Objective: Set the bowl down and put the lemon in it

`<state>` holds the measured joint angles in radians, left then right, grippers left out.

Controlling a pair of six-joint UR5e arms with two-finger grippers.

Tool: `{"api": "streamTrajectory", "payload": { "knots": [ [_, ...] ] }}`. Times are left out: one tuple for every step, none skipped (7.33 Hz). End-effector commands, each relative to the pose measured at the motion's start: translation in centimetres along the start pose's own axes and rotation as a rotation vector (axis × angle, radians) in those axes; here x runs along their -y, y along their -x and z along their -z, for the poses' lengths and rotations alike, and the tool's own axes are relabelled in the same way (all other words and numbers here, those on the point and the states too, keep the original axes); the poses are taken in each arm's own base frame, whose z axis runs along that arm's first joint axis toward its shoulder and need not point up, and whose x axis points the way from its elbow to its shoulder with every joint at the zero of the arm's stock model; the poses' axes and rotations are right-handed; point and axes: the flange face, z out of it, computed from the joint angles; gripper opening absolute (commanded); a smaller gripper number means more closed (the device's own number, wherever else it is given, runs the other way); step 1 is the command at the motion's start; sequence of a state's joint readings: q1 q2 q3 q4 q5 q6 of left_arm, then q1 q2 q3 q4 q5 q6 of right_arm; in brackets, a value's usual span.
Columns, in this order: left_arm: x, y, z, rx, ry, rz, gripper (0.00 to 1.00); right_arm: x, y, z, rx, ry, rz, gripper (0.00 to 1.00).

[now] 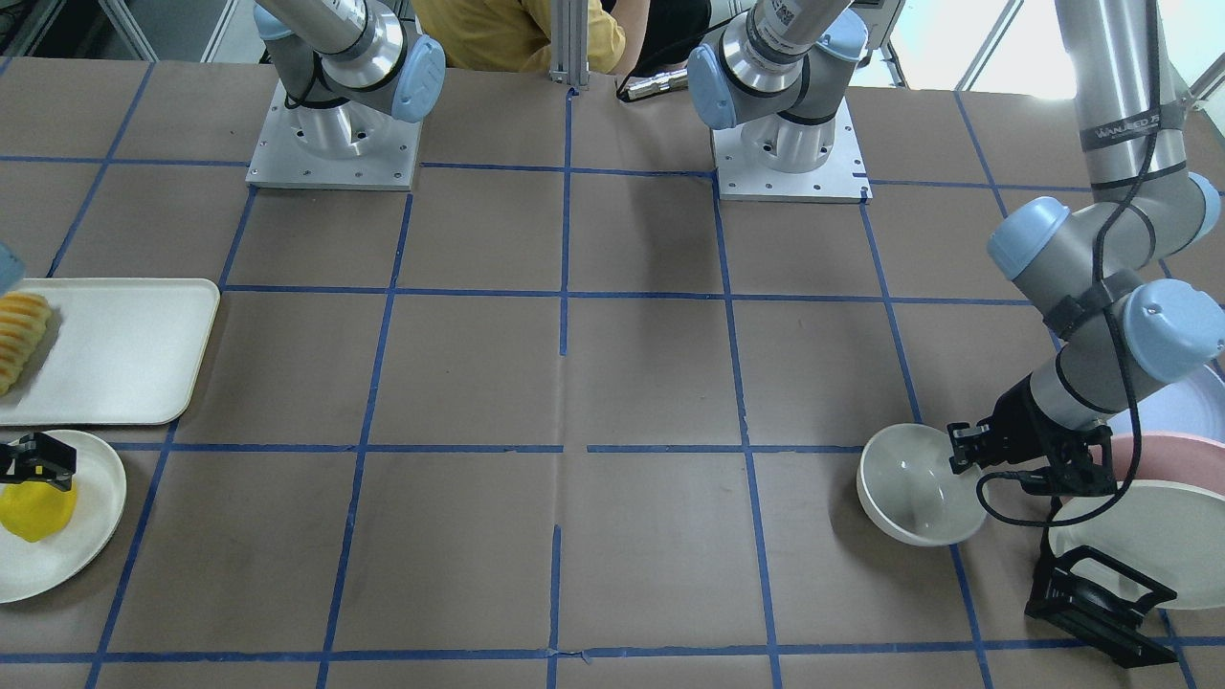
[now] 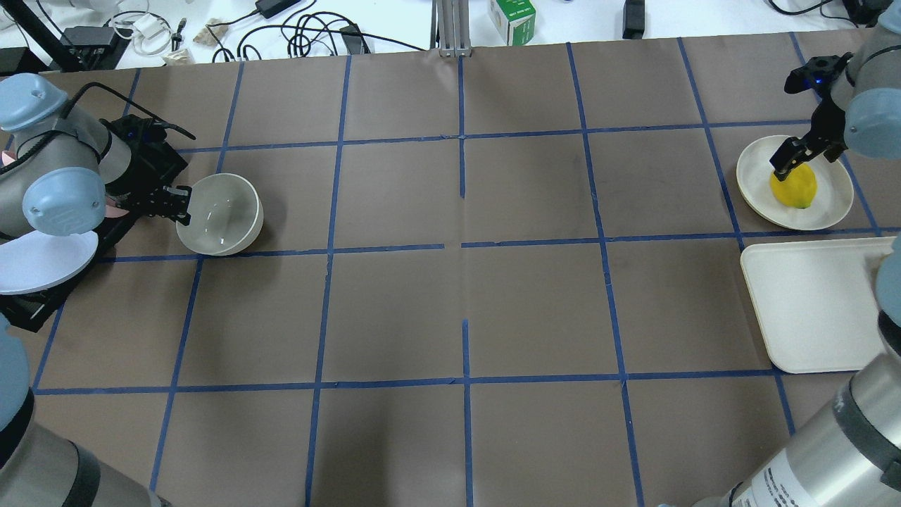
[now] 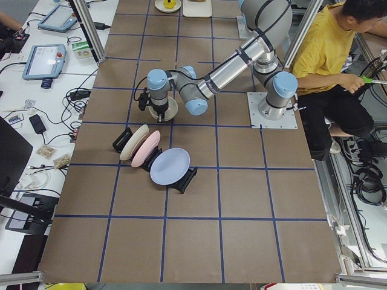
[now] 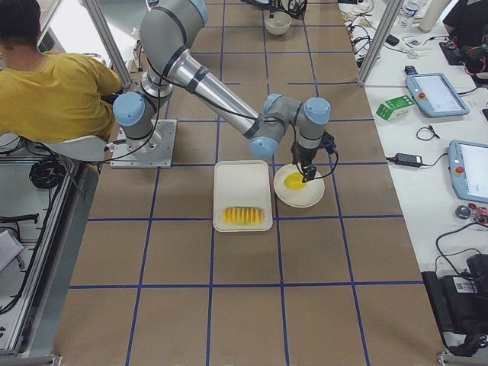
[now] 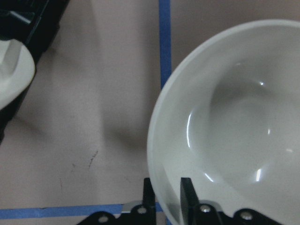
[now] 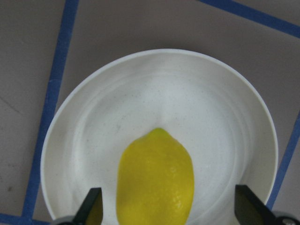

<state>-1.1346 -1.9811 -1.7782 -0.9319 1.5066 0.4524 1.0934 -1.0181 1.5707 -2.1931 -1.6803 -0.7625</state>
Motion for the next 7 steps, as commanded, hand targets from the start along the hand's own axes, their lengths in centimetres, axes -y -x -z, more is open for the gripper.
{"api": "streamTrajectory", "payload": {
  "knots": [
    [0.2, -1.7, 3.2, 0.001, -0.007, -0.012, 0.0, 0.3, -0.2, -2.4, 0.015, 0.004, -0.02, 1.0],
    [-0.3, -5.6, 4.5, -0.007, 0.009, -0.009, 0.0, 0.3, 0.0, -3.0, 0.027, 0.01, -0.019, 1.0],
    [-0.7, -12.0, 4.9, -0.01, 0.012, 0.027, 0.0, 0.2, 0.1, -3.1, 0.03, 0.014, -0.067, 0.85],
    [-1.5, -19.5, 4.1, -0.063, 0.027, 0.058, 0.0, 0.1, 0.0, -2.7, 0.026, 0.021, -0.128, 0.39],
    [-2.4, -25.8, 3.4, -0.109, 0.038, 0.088, 0.0, 0.0, -0.1, -2.4, 0.019, 0.024, -0.13, 0.1],
    [-3.6, -31.0, 2.8, -0.104, 0.058, 0.138, 0.0, -0.2, -0.1, -1.7, 0.028, 0.038, -0.134, 0.0],
    [-4.7, -34.3, 1.5, -0.095, 0.091, 0.169, 0.0, -1.0, 0.2, 0.3, 0.045, 0.055, -0.165, 0.0]
  ]
}}
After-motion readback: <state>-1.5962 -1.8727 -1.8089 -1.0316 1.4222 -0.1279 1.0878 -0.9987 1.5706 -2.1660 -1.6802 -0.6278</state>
